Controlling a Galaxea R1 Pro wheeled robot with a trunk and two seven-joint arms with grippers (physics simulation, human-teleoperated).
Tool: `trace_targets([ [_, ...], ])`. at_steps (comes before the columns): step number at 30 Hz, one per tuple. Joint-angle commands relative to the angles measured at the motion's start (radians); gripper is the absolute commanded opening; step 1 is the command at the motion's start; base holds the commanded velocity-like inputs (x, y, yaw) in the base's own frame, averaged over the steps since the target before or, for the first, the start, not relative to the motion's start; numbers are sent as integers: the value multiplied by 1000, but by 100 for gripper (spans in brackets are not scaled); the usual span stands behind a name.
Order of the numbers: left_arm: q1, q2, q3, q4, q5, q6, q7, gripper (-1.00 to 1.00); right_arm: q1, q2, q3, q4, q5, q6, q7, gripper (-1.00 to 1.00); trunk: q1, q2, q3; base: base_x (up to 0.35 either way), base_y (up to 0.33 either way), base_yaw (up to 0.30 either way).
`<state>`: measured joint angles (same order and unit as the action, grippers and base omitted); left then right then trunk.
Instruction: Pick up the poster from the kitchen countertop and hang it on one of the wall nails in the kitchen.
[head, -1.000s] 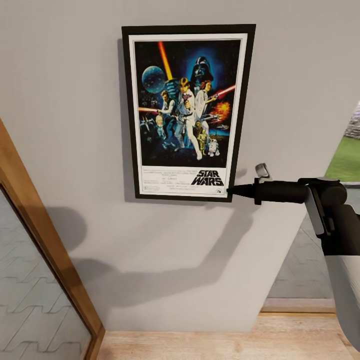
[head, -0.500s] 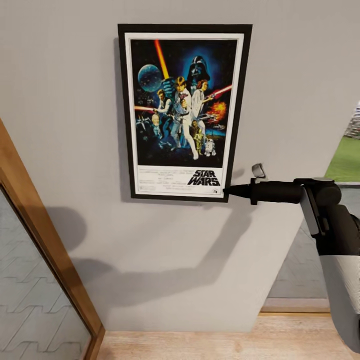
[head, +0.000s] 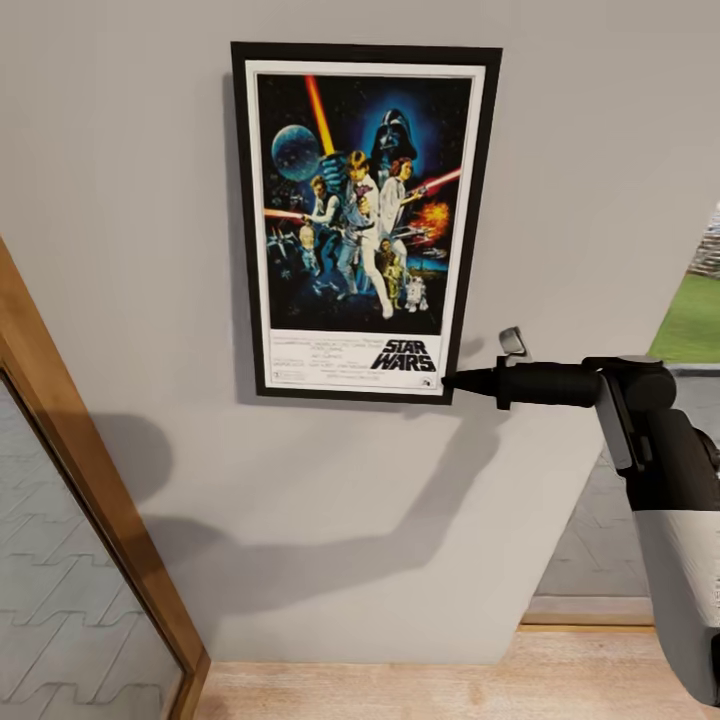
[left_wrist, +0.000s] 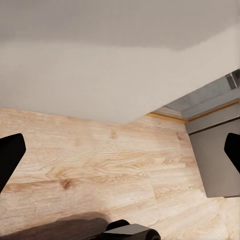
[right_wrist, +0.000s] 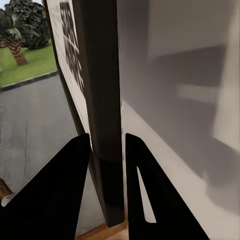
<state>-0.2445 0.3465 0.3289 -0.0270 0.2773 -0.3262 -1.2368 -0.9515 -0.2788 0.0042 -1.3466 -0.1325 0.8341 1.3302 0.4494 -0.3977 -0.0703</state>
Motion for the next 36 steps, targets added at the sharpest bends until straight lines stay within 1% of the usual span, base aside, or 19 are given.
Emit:
trace_targets([
  [1,-1,0,4,1,-3,-5,-3,100,-1,2,0,0,-5,9,1,-100,1,-2,-2,0,0,0],
  [5,-1,1,4,1,-3,-5,-3,100,-2,7,0,1,-3,9,1,-100,1,-2,-2,0,0,0],
  [12,-1,10,4,1,-3,-5,-3,100,-10,10,0,1,-3,10,1,-100,1,-2,-2,0,0,0],
  [36,-1,12,4,1,-3,-5,-3,100,-15,10,0,1,-2,12,1,-100,1,-2,-2,0,0,0],
])
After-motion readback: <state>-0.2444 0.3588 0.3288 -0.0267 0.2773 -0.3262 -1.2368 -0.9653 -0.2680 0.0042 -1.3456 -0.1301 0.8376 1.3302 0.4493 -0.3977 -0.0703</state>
